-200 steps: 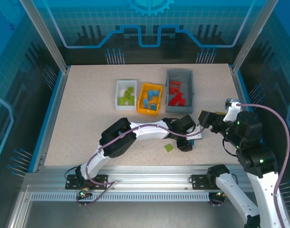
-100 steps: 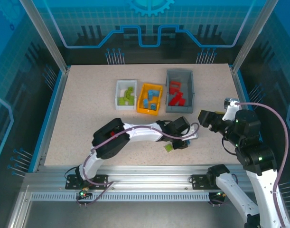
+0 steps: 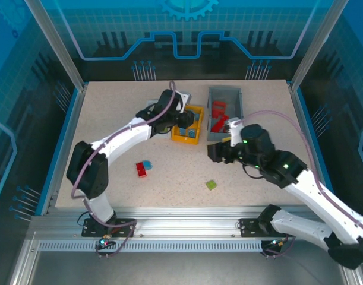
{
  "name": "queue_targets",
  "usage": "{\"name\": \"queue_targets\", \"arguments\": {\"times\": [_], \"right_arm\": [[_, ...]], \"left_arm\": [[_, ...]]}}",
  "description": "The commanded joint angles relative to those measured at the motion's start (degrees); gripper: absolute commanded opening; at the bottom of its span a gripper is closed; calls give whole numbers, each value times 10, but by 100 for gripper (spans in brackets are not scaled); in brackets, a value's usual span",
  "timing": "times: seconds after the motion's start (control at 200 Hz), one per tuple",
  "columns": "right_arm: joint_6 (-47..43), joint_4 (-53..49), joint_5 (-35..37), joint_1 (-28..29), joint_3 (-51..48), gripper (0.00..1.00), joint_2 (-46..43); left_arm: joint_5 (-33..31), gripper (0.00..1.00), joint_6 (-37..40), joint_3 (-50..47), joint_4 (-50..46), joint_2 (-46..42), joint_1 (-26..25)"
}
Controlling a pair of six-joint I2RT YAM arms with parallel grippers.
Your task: Sort the legos into containers by color
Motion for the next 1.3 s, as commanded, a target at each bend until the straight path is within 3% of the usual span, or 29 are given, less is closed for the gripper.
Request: {"name": "queue_targets", "arguments": {"times": [0.0, 0.245, 0.45, 0.51, 0.615, 0.76, 1.04, 1.296], "right_arm": [[2, 75, 57, 32, 15, 72, 30], [20, 92, 57, 39, 6, 71, 57], [27, 86, 60, 39, -6, 72, 49], [28, 85, 59, 39, -7, 72, 49], [30, 87, 56, 39, -8, 72, 49], [33, 89, 55, 38, -14, 72, 48], [35, 87, 54, 38, -22, 72, 45], [0, 84, 47, 60, -12, 72, 93]], "left_arm": [[24, 19, -47, 60, -63, 66, 16], [38, 19, -37, 176, -103, 176, 23], [33, 20, -35, 183, -101, 208, 23], [33, 25, -34, 184, -99, 212, 23], [17, 47, -30, 188, -107, 213, 23], [-4, 55, -25, 177, -104, 184, 21], [-34, 53, -23, 151, -96, 105, 13], [-115, 53, -86, 47, -88, -77, 2]]}}
